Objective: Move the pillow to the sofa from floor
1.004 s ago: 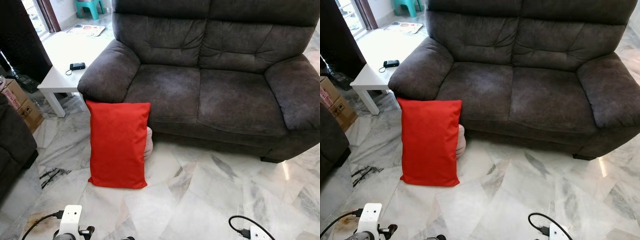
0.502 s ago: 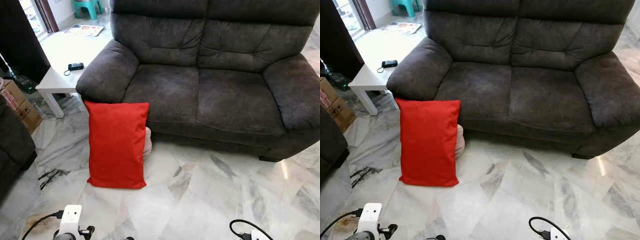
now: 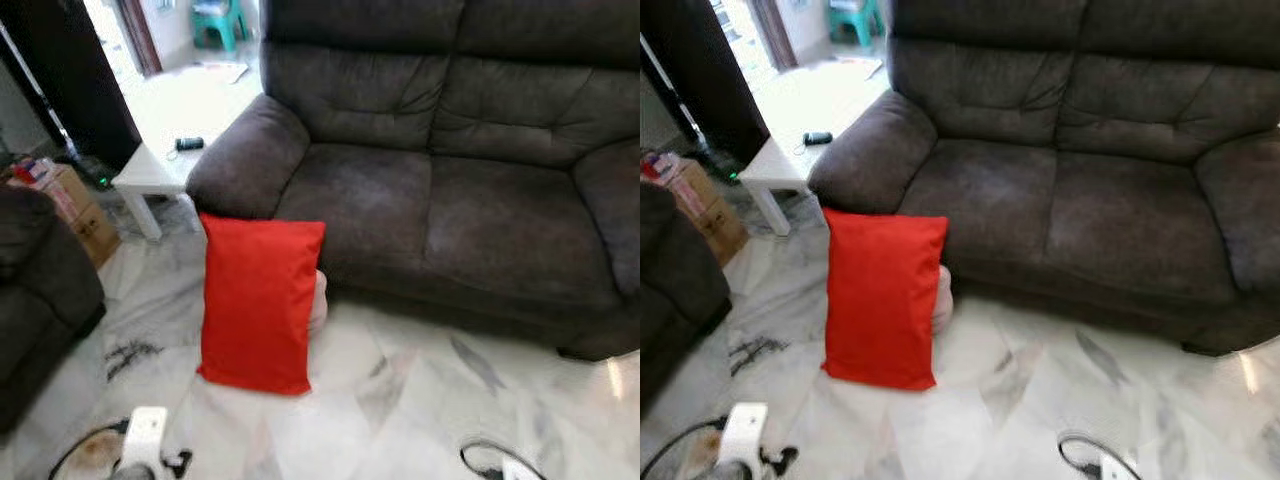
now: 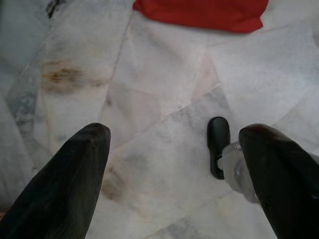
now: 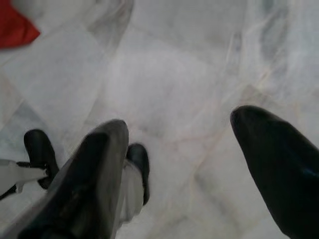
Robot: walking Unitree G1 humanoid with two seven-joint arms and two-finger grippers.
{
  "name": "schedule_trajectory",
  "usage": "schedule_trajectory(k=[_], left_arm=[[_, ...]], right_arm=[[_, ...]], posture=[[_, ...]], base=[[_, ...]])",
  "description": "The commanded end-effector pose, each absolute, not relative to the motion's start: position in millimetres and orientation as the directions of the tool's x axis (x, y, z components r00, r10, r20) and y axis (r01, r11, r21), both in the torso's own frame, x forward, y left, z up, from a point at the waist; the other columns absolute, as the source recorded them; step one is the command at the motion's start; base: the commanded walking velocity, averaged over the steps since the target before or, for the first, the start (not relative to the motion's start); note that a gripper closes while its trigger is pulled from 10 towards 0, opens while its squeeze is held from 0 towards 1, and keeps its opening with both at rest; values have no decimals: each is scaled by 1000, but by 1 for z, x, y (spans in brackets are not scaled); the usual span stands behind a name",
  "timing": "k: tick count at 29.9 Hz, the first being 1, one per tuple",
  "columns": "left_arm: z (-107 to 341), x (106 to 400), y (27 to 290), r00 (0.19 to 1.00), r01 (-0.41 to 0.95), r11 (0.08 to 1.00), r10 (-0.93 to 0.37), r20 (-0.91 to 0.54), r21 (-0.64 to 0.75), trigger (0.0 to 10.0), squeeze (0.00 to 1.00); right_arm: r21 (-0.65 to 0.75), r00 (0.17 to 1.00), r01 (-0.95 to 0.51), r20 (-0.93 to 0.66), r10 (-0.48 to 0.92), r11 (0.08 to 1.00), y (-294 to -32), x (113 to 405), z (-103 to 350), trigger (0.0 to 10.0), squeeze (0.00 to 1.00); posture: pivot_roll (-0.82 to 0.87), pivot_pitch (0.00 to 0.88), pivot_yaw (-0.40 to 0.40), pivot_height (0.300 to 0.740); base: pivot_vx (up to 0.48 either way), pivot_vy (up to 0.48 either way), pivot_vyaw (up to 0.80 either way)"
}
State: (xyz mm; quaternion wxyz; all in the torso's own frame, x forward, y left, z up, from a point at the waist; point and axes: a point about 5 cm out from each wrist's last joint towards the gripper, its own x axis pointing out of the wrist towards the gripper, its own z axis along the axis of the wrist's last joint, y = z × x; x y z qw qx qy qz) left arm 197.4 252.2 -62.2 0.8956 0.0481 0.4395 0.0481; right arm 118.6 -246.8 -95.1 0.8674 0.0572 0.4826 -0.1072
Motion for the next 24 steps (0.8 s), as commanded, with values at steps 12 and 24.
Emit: schedule_trajectory(k=[12, 24], left_arm=[[-64, 190, 259, 585, -63, 989, 145, -798, 133, 10000, 0], [-64, 191, 258, 580, -65, 990, 143, -802, 129, 10000, 0]], right_arm=[[20, 533, 230, -839, -109, 973, -241, 129, -93, 10000, 0], [15, 534, 216, -839, -105, 976, -241, 131, -93, 10000, 0]], posture=[[71, 89, -15, 740], [72, 100, -16, 740]], base=[[267, 0, 0], [267, 0, 0]])
